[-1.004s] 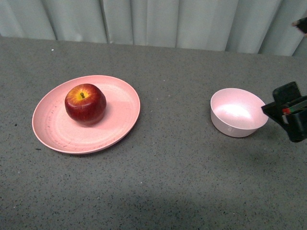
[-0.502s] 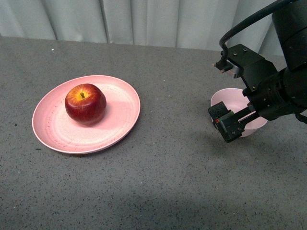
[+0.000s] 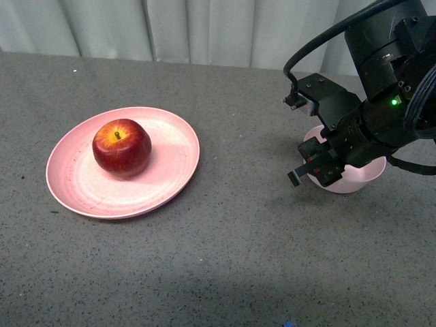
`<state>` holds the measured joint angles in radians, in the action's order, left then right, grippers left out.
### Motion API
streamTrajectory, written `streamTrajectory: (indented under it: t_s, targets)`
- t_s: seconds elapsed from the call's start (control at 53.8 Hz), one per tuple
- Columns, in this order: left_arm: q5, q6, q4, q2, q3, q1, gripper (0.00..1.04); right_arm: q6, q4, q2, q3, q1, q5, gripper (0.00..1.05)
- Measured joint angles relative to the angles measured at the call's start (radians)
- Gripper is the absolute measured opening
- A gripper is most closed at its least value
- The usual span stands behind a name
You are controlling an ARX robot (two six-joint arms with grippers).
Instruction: Move apple from plate to bowl
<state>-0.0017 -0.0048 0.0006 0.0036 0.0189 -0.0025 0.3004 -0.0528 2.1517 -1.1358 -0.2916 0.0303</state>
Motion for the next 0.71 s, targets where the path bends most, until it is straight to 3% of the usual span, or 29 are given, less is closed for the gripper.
streamTrajectory:
  t_s: [0.186, 0.502, 0.707]
  targets:
    - [0.000, 0.000, 0.000, 0.000, 0.000, 0.000, 0.98, 0.012, -0.010, 0.007, -0.001, 0.003, -0.011, 0.01]
    - [0.000, 0.000, 0.000, 0.000, 0.000, 0.000, 0.98, 0.034, -0.027, -0.045, -0.010, -0.001, 0.010, 0.01]
    - [0.000, 0.000, 0.000, 0.000, 0.000, 0.000, 0.98, 0.030, -0.054, -0.072, -0.035, -0.110, 0.078, 0.01]
